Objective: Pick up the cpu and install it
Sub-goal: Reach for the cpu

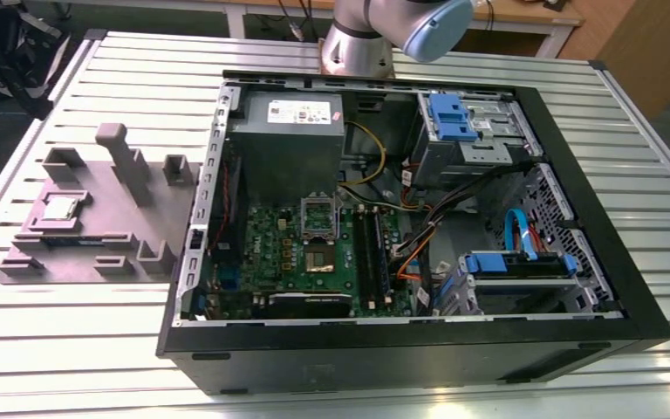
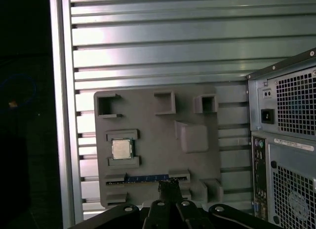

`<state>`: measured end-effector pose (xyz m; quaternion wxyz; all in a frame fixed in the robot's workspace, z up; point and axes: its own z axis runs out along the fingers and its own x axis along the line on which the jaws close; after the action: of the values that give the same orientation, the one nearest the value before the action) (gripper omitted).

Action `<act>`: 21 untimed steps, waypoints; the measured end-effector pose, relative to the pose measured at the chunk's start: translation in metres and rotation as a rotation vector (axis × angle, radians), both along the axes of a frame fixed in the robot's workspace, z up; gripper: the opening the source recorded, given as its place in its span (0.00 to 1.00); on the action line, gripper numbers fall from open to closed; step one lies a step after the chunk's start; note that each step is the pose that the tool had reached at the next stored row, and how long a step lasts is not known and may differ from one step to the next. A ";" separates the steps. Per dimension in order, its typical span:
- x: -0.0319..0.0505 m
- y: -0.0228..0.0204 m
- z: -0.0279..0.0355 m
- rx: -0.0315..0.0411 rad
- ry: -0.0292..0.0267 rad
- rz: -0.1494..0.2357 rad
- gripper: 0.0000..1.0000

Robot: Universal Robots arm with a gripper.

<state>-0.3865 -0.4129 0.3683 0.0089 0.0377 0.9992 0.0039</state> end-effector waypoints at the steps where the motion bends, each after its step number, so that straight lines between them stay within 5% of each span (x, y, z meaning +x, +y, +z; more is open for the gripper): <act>1: -0.0003 0.0000 -0.0001 0.0000 0.0000 0.000 0.10; 12: -0.0072 0.0000 -0.0007 0.0000 0.0002 0.000 0.10; 21: -0.0309 0.0000 -0.0023 0.0000 0.0001 0.000 0.10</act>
<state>-0.4174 -0.4129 0.3660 0.0089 0.0378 0.9992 0.0039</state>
